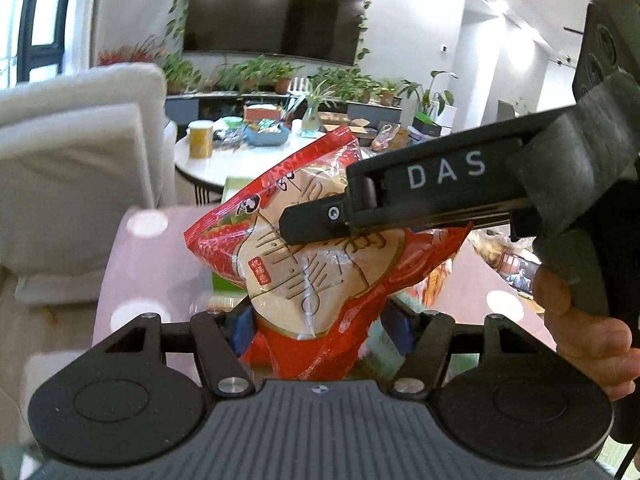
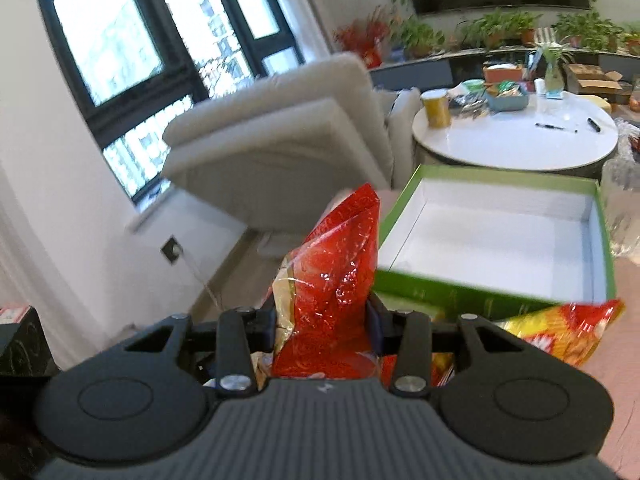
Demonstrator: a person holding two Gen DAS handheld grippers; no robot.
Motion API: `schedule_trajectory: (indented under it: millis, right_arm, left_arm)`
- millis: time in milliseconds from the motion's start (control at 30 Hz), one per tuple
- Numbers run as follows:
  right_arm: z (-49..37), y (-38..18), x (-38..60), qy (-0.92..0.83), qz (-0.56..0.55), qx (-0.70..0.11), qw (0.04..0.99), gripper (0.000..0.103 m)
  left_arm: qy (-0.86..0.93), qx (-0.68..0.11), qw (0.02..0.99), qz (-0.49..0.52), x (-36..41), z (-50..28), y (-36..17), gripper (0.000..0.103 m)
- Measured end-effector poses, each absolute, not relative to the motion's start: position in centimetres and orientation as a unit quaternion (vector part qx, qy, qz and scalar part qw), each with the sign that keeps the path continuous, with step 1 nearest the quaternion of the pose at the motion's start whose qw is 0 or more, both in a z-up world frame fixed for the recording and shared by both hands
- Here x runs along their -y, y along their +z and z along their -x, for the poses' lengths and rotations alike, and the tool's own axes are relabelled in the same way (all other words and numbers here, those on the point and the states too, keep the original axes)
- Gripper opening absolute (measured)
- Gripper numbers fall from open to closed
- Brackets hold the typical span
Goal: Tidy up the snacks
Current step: 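Lift the red cracker bag with the left gripper into the green box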
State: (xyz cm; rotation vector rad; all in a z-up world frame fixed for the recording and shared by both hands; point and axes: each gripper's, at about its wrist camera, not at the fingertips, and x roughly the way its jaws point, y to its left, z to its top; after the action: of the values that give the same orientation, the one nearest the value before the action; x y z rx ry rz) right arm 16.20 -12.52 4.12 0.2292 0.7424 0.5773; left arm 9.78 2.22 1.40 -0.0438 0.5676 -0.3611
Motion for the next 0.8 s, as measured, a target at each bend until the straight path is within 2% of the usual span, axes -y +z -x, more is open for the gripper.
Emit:
schedule_trajectory:
  millis: [367, 800]
  right_arm:
    - [-22.4, 2.9, 14.2, 0.254, -0.167, -0.352, 0.885, 0.041]
    - [-28.4, -1.5, 14.5, 0.228, -0.181, -0.397, 0.870, 0.041]
  left_arm:
    - [-0.182, -0.288, 0.939, -0.035, 0.0, -16.7, 2.0, 0.061]
    - [-0.195, -0.365, 0.910, -0.018, 0.0, -26.1, -2.1, 0.061]
